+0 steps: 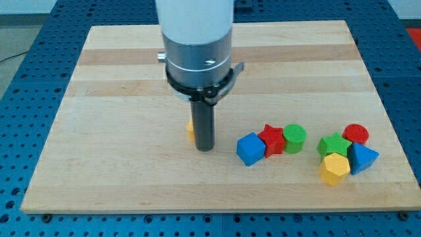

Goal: Move the yellow heart to the top centre

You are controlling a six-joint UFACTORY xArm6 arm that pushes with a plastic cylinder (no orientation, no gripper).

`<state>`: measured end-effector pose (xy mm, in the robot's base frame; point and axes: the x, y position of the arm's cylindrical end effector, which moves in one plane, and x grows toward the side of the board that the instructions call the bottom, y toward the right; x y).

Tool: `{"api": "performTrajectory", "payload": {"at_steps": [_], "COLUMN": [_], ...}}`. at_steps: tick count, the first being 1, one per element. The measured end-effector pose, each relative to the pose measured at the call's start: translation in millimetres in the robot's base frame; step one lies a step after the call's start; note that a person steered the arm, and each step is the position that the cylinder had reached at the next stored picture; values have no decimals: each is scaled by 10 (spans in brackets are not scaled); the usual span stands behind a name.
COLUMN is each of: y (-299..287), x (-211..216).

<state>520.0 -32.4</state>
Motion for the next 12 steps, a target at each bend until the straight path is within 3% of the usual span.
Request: {"api": "performTrajectory", "payload": {"at_steps": [2, 4, 7, 9, 12], "y": [-289, -281, 21, 415, 541], "x": [-135, -702, -229, -260, -291]}}
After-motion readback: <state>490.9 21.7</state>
